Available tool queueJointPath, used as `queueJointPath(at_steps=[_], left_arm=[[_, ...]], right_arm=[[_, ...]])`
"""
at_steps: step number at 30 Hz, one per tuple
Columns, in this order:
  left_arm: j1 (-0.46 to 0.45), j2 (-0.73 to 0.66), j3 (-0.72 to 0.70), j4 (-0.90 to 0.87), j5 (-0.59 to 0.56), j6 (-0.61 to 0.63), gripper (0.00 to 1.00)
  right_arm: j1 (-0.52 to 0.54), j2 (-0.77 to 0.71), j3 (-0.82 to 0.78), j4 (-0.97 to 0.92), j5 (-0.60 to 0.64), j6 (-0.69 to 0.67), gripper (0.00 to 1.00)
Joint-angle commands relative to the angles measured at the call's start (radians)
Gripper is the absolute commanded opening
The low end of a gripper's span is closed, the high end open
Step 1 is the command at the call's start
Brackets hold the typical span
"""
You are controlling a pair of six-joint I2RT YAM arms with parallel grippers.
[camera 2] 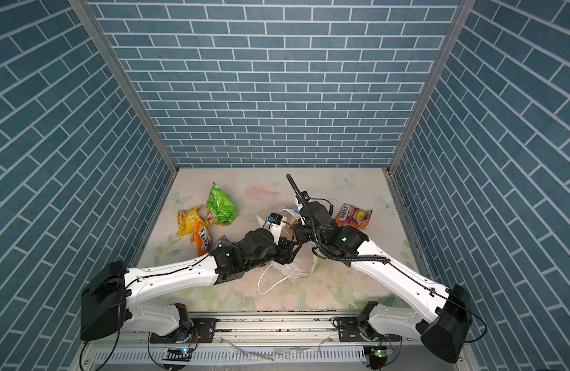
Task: Take the snacks out of the paper bag
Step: Pick up the snack from the paper bag.
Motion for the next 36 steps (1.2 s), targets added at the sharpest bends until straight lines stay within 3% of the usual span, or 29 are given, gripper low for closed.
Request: queueJointPath(at_steps=[1, 7, 20, 30, 36], left_arm=[[0.01, 0.004, -0.012, 0.058, 0.002, 0.005, 0.77], [0.017, 0.016, -0.034, 0.09, 0.011, 0.006, 0.89], [0.027, 0.086, -0.032, 0.119, 0.038, -0.002, 0.9], [0.036, 0.16, -0.008, 0.139, 0.04, 0.011, 0.99], [0.055, 0.195, -0.017, 0.205, 0.083, 0.017, 1.0]], right_arm=[[-0.005, -0.024, 0.023, 0.0, 0.025, -0.01, 0.0], [-0.005, -0.025, 0.029, 0.001, 0.034, -0.014, 0.0], [-0.009, -0.054, 0.01, 0.043, 0.04, -0.007, 0.0], [-0.01, -0.057, -0.013, 0.074, 0.039, -0.01, 0.0], [-0.012, -0.041, -0.027, 0.09, 0.038, 0.006, 0.0]])
